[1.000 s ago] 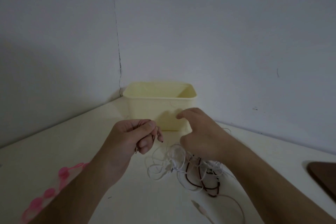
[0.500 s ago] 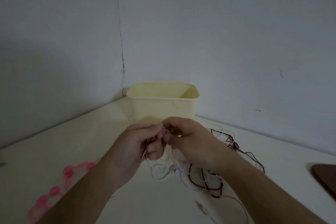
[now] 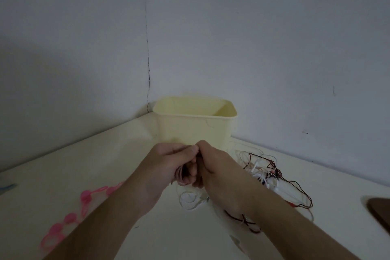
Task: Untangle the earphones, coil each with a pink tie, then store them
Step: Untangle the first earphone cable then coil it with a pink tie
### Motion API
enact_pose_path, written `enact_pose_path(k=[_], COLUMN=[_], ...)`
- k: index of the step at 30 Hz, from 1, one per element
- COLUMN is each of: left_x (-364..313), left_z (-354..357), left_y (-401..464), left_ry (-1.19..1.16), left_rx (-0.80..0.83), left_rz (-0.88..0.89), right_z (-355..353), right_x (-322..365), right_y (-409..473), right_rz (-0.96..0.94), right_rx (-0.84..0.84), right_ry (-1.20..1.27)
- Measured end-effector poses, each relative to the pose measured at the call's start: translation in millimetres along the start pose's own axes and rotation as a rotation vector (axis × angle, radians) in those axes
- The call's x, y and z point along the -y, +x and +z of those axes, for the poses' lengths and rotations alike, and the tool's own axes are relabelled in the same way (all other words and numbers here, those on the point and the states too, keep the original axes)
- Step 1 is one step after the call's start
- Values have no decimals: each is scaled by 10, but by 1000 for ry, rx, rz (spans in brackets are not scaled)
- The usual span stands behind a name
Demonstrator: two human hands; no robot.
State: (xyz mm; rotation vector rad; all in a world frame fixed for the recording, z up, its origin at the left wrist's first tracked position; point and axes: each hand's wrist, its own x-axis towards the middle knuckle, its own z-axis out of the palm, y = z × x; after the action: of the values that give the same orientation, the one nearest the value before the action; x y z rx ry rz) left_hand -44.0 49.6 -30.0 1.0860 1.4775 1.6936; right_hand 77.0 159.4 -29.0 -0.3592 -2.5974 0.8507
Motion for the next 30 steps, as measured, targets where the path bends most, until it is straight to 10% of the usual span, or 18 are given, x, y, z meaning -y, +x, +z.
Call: enact_pose_path(k=[16,30], left_x=[96,350], left_z=[-155,-162], left_y=[-22,-33], left_ry=[-95,196], left_rx=[56,-377], left_rz=[-56,47], right_z=[-4,82], right_x=[-29,-72], right_y=[0,-1], right_rz=[124,230], right_rx=[-14,92], right_ry=[98,609])
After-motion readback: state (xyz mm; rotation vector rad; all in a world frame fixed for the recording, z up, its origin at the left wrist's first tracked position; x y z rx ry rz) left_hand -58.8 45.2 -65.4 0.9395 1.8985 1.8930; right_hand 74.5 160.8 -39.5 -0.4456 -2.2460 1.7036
